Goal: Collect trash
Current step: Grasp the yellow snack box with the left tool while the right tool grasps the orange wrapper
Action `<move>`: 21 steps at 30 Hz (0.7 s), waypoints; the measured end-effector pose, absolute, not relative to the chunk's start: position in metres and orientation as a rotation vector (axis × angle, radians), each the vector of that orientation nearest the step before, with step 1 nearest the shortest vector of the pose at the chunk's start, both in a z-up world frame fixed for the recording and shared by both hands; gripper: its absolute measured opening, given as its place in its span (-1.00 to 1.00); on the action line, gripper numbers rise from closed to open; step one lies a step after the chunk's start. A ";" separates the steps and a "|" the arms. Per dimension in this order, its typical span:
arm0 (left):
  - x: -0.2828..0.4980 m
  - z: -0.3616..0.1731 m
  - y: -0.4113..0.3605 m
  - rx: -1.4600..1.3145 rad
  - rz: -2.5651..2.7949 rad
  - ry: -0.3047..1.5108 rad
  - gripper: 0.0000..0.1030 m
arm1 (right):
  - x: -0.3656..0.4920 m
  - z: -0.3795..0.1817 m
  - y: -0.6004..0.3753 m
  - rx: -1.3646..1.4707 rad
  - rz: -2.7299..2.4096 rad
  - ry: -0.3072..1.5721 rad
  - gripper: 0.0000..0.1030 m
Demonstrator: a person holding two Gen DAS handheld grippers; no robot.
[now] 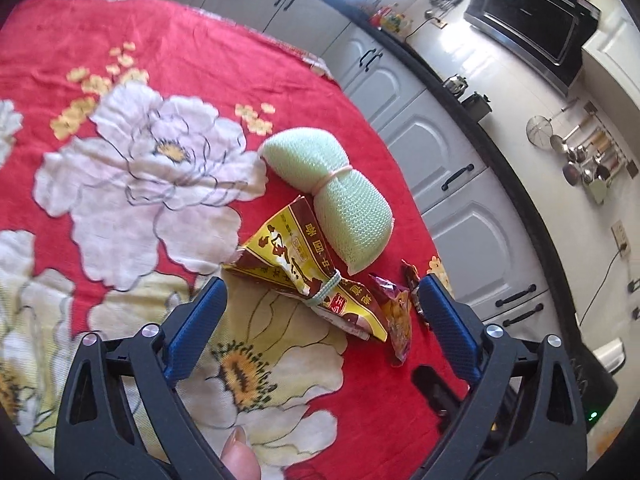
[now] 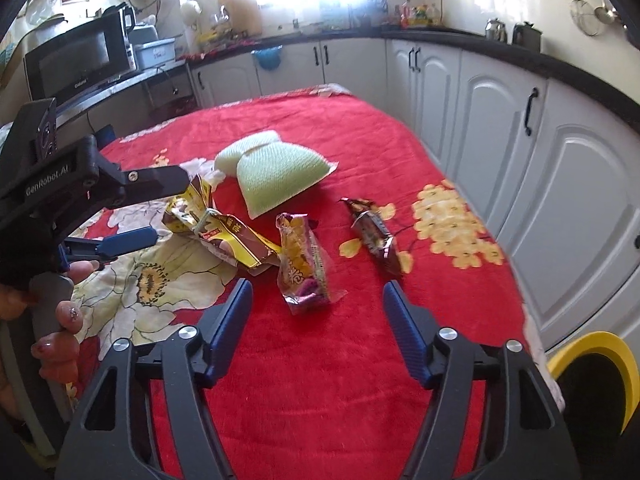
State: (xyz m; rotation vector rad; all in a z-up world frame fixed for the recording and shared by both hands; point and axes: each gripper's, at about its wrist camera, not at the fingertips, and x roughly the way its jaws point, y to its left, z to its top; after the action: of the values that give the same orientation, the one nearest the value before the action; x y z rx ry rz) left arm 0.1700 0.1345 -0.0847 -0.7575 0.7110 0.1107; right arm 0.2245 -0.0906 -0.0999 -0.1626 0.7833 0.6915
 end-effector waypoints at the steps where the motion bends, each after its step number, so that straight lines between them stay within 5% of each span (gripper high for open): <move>1: 0.175 -0.088 0.136 -0.780 0.112 0.723 0.65 | 0.226 -0.102 -0.089 -0.164 0.696 0.790 0.14; 14: 0.199 -0.100 0.135 -0.798 0.219 0.775 0.44 | 0.234 -0.118 -0.078 -0.146 0.724 0.842 -0.45; 21: 0.197 -0.102 0.135 -0.711 0.261 0.788 -0.07 | 0.221 -0.119 -0.084 -0.135 0.727 0.838 -0.48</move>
State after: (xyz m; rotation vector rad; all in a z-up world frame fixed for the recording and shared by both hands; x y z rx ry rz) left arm 0.1974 0.1352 -0.1016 -0.7108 0.7879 0.2605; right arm 0.2211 -0.0837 -0.1185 -0.1353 0.8385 0.7272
